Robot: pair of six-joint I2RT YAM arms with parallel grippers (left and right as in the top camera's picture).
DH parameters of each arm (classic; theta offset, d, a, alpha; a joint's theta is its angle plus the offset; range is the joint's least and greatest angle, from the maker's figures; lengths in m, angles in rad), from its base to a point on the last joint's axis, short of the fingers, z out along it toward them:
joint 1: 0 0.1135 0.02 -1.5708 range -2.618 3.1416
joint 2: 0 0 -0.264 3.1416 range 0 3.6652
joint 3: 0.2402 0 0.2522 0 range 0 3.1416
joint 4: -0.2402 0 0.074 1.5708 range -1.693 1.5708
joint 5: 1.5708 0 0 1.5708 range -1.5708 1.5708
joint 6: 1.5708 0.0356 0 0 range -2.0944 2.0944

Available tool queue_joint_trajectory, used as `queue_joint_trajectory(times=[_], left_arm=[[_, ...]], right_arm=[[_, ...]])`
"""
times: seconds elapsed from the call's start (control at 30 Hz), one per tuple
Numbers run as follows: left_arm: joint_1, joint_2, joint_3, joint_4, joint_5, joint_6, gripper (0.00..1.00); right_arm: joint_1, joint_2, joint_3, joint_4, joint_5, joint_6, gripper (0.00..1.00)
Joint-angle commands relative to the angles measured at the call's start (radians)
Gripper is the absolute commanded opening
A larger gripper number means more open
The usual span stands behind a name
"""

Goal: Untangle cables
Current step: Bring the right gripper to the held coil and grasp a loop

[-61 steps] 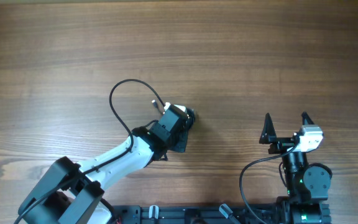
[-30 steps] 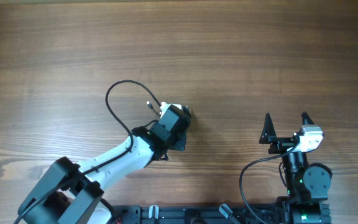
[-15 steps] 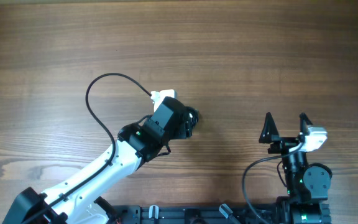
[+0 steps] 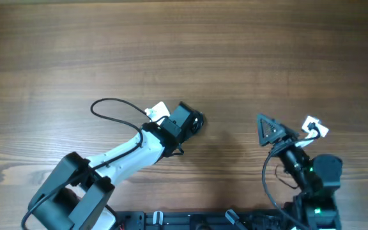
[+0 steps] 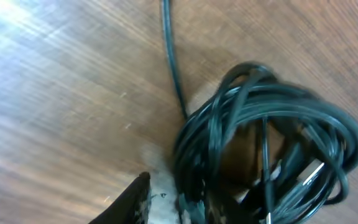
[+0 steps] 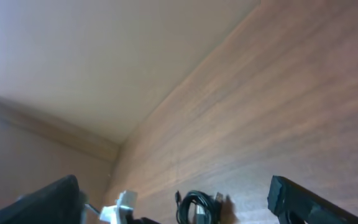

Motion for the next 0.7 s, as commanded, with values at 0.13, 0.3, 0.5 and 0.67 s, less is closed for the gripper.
queue_joint_trajectory(times=[0.13,0.3,0.5,0.67], left_arm=[[0.023,-0.019,0.011,0.027,-0.002,0.125,0.04],[0.101,-0.32,0.011,0.016,-0.002,0.5,0.04],[0.107,-0.468,0.011,-0.032,0.029,0.806,0.04],[0.107,-0.468,0.011,-0.012,0.075,0.885,0.04]], right_arm=[[0.002,0.587,0.412,-0.114,-0.393,0.001,1.0],[0.038,0.906,0.411,-0.014,-0.716,-0.154,0.95],[0.19,1.006,0.411,0.202,-0.669,-0.227,0.68],[0.304,1.006,0.411,0.231,-0.366,-0.155,0.67]])
